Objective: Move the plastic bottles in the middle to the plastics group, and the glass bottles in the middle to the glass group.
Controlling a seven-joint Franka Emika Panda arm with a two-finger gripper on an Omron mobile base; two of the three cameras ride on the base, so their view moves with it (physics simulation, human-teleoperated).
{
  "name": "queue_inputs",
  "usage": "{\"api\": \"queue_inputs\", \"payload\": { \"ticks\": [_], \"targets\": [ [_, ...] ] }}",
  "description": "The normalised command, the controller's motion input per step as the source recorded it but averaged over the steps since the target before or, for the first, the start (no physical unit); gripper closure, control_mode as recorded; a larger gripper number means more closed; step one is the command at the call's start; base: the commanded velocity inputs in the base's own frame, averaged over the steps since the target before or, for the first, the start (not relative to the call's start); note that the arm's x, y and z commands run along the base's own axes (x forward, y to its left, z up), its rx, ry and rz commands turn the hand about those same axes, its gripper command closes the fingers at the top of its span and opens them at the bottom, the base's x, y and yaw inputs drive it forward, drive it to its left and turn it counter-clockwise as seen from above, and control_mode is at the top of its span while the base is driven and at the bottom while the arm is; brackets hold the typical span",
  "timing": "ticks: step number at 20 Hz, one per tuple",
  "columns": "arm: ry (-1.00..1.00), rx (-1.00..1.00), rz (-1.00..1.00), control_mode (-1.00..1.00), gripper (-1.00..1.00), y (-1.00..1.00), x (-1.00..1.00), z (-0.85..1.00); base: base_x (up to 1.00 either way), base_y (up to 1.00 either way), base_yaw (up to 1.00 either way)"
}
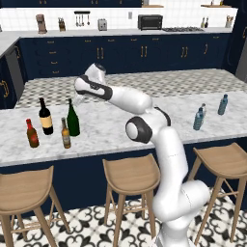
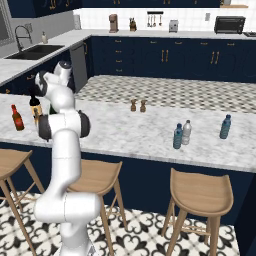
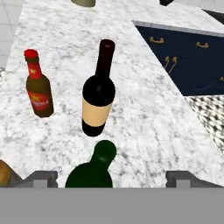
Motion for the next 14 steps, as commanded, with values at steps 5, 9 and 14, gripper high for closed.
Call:
{"api": "queue_inputs", "payload": {
  "ticks": [5, 9, 14],
  "targets": [
    [-0.05, 0.0, -0.03, -1.0, -1.0, -0.57, -0.33, 0.32, 0.0, 0.0, 0.0],
    [0.0, 0.0, -0.13, -1.0, -1.0, -0.69, -0.52, 0.26, 0.0, 0.0, 0.0],
    [0.0, -0.02, -0.25, -1.0, -1.0, -0.61, -0.69, 0.12, 0.0, 0.0, 0.0]
  ]
}}
